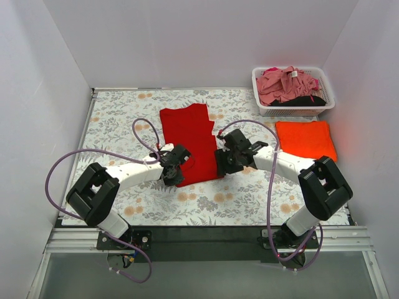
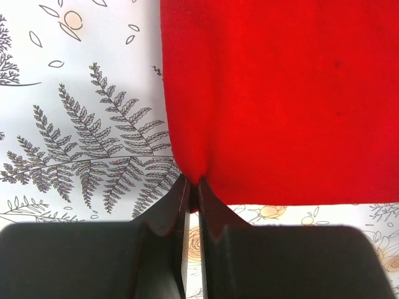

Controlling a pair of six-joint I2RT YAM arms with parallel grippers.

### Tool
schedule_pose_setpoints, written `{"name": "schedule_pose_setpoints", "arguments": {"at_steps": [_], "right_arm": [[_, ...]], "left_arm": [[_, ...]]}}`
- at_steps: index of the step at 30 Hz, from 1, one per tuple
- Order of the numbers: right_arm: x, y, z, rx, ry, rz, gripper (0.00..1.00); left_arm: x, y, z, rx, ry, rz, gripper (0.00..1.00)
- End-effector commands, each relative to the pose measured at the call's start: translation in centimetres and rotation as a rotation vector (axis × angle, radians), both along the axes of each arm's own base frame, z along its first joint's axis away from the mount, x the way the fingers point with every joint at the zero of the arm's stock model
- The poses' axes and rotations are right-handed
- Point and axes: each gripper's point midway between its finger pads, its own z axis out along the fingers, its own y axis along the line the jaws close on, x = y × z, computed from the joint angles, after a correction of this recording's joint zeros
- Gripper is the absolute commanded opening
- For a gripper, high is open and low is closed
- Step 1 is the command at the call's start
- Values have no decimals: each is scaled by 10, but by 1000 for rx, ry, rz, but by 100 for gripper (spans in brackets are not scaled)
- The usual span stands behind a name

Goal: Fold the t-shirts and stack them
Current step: Fold the tshirt

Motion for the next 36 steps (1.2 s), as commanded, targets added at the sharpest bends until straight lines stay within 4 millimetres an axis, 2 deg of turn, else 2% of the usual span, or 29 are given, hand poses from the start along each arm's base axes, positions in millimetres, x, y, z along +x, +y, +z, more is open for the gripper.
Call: {"name": "schedule_pose_setpoints", "arguments": {"at_steps": [1,6,16,21,23,28,31,34,35,36], "right_arm": [[11,9,5,-1,-19,-27,57],[15,11,-3,-24,-3,-37,45],[18,8,-21,-128,-1,-56,43],[0,-10,-47,-297,59,-61,43],[-10,-16,-59,-327,108,-57,43],[-30,-17,-72,-334,210,-31,42],[-37,-18,-77,-341,247,-21,35],[-38,-17,-76,-340,255,-5,21],[-38,-17,-75,-344,258,-4,12],[-38,-19,-73,-349,256,6,6]], "left_arm": [[-30,19,-23,66,108,-14,0],[-32,20,-21,53,102,-19,0],[-34,17,-18,27,101,-26,0],[-37,18,-15,16,105,-23,0],[-38,18,-14,12,104,-20,0],[-40,20,-8,6,95,-15,0],[-41,21,-9,11,102,-16,0],[-43,21,-10,14,113,-16,0],[-44,21,-10,13,117,-19,0],[-45,21,-10,13,121,-20,0]]}}
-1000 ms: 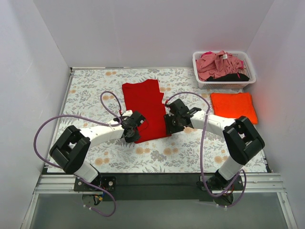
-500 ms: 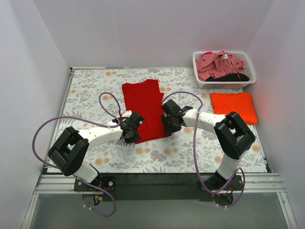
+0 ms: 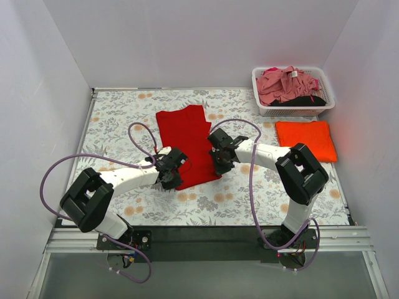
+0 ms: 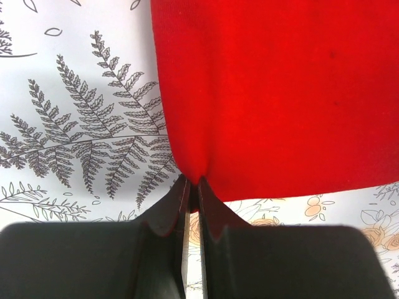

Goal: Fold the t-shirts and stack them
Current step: Fold the tshirt

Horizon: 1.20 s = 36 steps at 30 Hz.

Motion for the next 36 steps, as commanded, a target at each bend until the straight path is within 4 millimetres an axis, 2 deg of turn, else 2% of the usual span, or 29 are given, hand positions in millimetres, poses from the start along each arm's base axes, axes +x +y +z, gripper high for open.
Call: {"name": "schedule_pose_setpoints", "arguments": {"at_steps": [1,5,6,7,8,10,11,12,14,15,17,19,20,21,22,23,24,28,29,31,32,33,36], "right_arm": [[-44,-38,-39,-172,184,22,2],[-61,-50,-29,-190,226,63,1],[-68,-55,-27,-198,241,75,1],[-78,-51,-18,-154,270,107,1],[-93,-60,-19,-162,308,118,1],[-117,-69,-5,-156,347,150,1],[-132,-79,-4,-177,378,160,1],[-147,-87,3,-200,411,176,1],[-165,-93,19,-170,434,195,1],[-177,-101,27,-182,471,200,1],[-179,-105,43,-165,439,201,1],[-169,-106,60,-172,388,208,1],[-162,-103,68,-167,370,210,1],[-146,-94,83,-140,319,221,1],[-135,-93,88,-163,297,217,1],[-124,-90,94,-161,269,219,1],[-104,-81,106,-141,219,218,1],[-65,-59,127,-93,145,232,1],[-58,-56,130,-87,134,234,1],[-46,-51,128,-87,137,241,1],[-38,-44,136,-70,112,243,1],[-33,-42,134,-67,119,242,1],[-14,-28,143,-37,85,250,1]], "left_arm": [[-29,19,-9,67,109,-20,0],[-35,16,-1,40,125,-37,0],[-45,6,2,-13,160,-68,0],[-55,2,3,-37,182,-97,0],[-70,-10,10,-63,186,-152,0],[-100,-9,13,-44,250,-185,0],[-121,-14,15,-38,274,-213,0],[-138,-11,21,-39,315,-226,0],[-167,-17,30,-68,364,-268,0],[-175,-19,40,-105,368,-255,0],[-186,-25,53,-157,388,-272,0],[-187,-35,70,-228,377,-307,0],[-185,-40,77,-249,363,-322,0],[-179,-48,87,-272,340,-337,0],[-173,-49,89,-267,329,-354,0],[-162,-48,90,-270,315,-335,0],[-153,-48,94,-279,298,-329,0],[-106,-38,111,-324,190,-264,0],[-91,-33,114,-322,159,-242,0],[-76,-30,121,-312,121,-232,0],[-67,-25,122,-305,104,-221,0],[-62,-25,123,-304,93,-216,0],[-43,-22,130,-326,54,-192,0]]}}
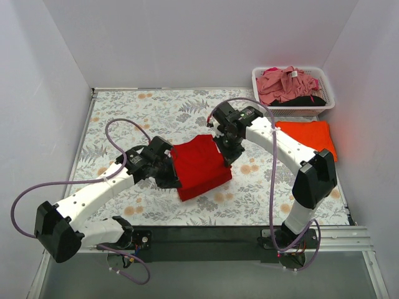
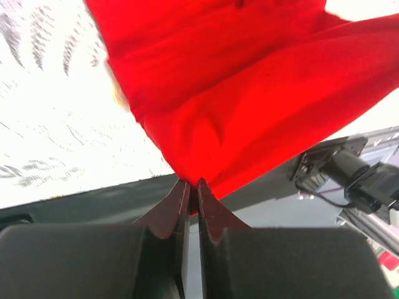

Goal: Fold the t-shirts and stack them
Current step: Fold the tshirt

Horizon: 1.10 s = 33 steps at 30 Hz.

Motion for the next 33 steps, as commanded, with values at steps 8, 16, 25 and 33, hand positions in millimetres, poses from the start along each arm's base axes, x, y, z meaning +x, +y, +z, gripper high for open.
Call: {"name": "schedule_pose_setpoints", "arguments": {"at_steps": [8,16,25,33], "right_arm": [[63,31,35,70,-125,31,1],[106,47,28,96,-156,-1,1],[152,65,5,165,-213,-24,1],[174,67,-33,170,-196,-59,1]], "left_arm": [[57,24,14,-1,-104,54,0],[112,46,12,-9,-165,139,0],[148,61,-24,38,-145,180,0],[169,76,-52,97,-159,217,0]]}}
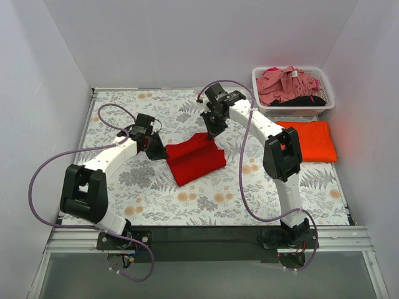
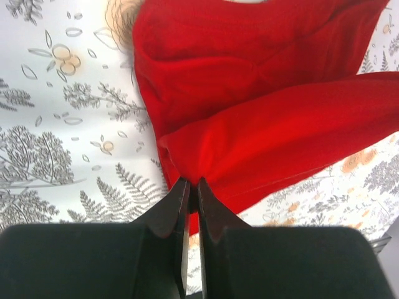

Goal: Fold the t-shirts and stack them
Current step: Fold the tshirt

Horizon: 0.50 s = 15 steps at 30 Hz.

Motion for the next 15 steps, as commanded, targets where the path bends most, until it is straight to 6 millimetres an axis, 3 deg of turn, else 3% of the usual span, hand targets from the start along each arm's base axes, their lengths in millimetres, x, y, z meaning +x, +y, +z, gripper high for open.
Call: {"name": "schedule_pose_setpoints", "arguments": {"at_steps": [1,11,13,15], "right_arm": [[22,1,0,27,-59,-25,1],[29,-6,-24,34,-75,-80,1],[31,-4,-25,43,-82,-89,4],[34,-2,-21,57,-94,-100,13]], "left_arm": [[15,12,-7,51,-50,11,0],[27,20,-30,104,-58,39,0],[30,23,-30,119,-65,50,7],[33,24,-24,122,-86,55,24]]}}
